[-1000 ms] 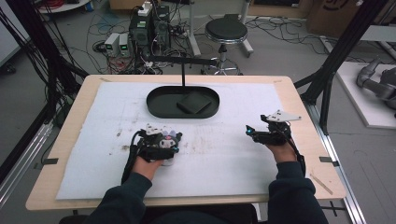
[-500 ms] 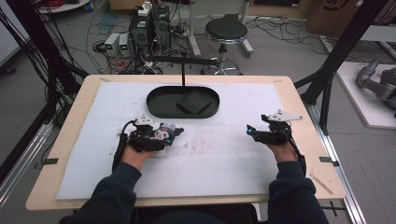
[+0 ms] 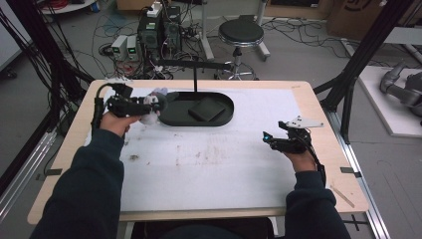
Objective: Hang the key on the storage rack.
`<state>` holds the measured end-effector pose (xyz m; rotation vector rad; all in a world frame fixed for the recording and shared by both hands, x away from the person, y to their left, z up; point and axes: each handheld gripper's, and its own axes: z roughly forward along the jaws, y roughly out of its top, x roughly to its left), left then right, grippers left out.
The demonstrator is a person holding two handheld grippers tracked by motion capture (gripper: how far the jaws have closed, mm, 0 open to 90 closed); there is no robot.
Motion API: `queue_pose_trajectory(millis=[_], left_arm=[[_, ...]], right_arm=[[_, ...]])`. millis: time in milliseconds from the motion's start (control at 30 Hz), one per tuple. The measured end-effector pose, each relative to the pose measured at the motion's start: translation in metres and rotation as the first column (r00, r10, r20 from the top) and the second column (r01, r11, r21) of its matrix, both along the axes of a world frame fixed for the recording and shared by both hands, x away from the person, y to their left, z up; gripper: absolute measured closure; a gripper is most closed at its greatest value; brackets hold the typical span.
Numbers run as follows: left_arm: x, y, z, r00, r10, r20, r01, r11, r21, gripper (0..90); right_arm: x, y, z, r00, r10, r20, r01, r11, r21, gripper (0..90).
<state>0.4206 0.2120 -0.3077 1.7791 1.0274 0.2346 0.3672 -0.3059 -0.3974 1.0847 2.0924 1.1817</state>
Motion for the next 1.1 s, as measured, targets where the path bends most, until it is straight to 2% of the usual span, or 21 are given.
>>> queue_pose_trajectory(millis=[167,233,467,633,733,800,833,900,1000,1100], left_arm=[[0.023,0.008,0.020,0.9992,0.036,0.019,-0.036,0.9993,0.008,36.0],[0.032,0.007,0.025,0.9984,0.050,0.025,-0.051,0.9984,0.023,36.0],[0.061,-0.001,0.030,0.9953,0.093,0.028,-0.094,0.9952,0.028,36.0],[0.076,-0.005,0.032,0.9926,0.113,0.044,-0.113,0.9936,-0.008,36.0],[0.085,-0.007,0.032,0.9901,0.132,0.049,-0.131,0.9913,-0.012,36.0],[0.090,-0.006,0.033,0.9882,0.144,0.053,-0.142,0.9894,-0.029,36.0],[0.093,-0.005,0.034,0.9860,0.155,0.061,-0.152,0.9870,-0.051,36.0],[0.095,-0.003,0.034,0.9821,0.178,0.063,-0.173,0.9819,-0.078,36.0],[0.095,0.001,0.025,0.9786,0.198,0.057,-0.196,0.9799,-0.039,36.0],[0.092,0.009,0.010,0.9733,0.226,0.038,-0.225,0.9738,-0.035,36.0]], right_arm=[[0.000,-0.002,0.001,1.0000,-0.001,0.001,0.001,1.000,0.010,24.1],[0.000,-0.003,0.001,1.0000,-0.003,0.001,0.003,1.000,0.020,24.2],[0.001,-0.005,0.002,1.0000,-0.003,0.004,0.003,0.999,0.034,24.1],[0.001,-0.006,0.002,1.0000,0.000,0.003,0.000,0.999,0.042,24.1],[0.001,-0.006,0.002,1.0000,0.002,0.003,-0.002,0.999,0.044,24.1],[0.000,-0.006,0.002,1.0000,0.000,0.001,0.000,0.999,0.042,24.1],[0.000,-0.007,0.002,1.0000,0.000,0.001,0.000,0.999,0.043,24.1],[-0.001,-0.007,0.003,1.0000,-0.004,0.000,0.004,0.999,0.047,24.1],[-0.002,-0.008,0.003,1.0000,-0.006,0.000,0.006,0.999,0.050,24.2],[-0.003,-0.009,0.002,1.0000,-0.007,0.001,0.007,0.999,0.047,24.1]])
